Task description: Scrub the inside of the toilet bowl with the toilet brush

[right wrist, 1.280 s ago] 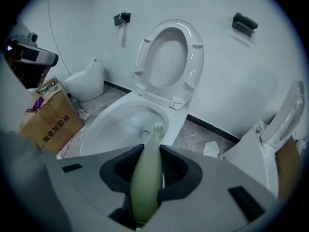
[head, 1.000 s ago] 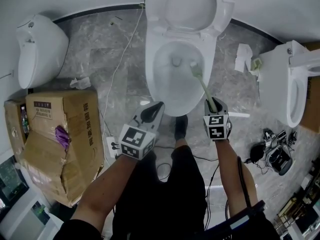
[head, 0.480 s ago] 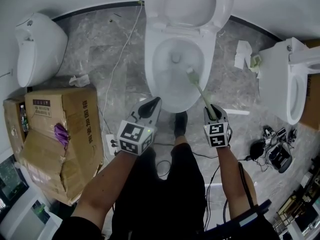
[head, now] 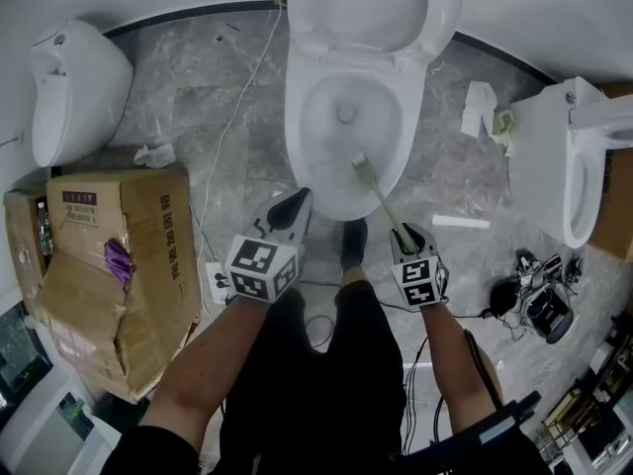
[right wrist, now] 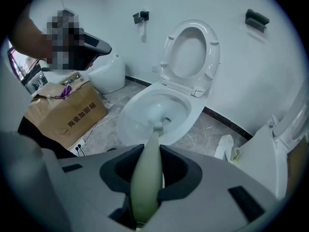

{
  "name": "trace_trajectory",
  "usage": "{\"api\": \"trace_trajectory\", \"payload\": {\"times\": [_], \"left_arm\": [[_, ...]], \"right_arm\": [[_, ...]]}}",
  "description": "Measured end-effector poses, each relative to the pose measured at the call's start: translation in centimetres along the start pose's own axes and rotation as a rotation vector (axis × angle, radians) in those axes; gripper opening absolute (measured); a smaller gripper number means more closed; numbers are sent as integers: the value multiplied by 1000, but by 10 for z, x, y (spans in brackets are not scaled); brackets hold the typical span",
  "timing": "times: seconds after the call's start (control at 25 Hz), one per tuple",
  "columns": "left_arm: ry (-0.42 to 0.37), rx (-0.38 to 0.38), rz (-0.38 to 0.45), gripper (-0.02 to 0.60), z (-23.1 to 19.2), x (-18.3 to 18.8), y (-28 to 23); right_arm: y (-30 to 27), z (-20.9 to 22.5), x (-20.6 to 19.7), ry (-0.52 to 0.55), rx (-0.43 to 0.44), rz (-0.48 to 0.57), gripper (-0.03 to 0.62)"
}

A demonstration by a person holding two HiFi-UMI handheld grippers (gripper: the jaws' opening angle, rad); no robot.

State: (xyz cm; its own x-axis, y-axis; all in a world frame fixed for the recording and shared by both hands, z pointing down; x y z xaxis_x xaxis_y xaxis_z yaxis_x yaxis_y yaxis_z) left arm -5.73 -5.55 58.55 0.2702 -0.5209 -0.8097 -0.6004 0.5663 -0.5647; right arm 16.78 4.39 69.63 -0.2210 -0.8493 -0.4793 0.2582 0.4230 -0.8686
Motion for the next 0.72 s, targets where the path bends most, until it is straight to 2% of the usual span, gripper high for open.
{"api": "trace_trajectory", "payload": {"times": [0.44,0.72], "left_arm": [[-40,25,-8,8,-1,1,5],[-47,31,11,8,-4,6,9]], "right_arm": [[7,-37,-15,33,102,-33,104],[0,-57,-1,43,168,-5,104]]}}
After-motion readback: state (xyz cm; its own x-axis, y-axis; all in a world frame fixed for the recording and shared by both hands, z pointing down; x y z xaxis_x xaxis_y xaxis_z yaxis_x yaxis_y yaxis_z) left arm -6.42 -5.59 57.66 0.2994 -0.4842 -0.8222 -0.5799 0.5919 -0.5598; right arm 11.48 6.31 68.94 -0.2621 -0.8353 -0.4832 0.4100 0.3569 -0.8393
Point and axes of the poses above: the fingertips, and each gripper's own axes: y backward along the fingers, z to its right, x out of its top, the point moved 4 cm from there along y, backward along the fingers, and after that the axes turned 15 degrees about -y, right-handed, at the moved point
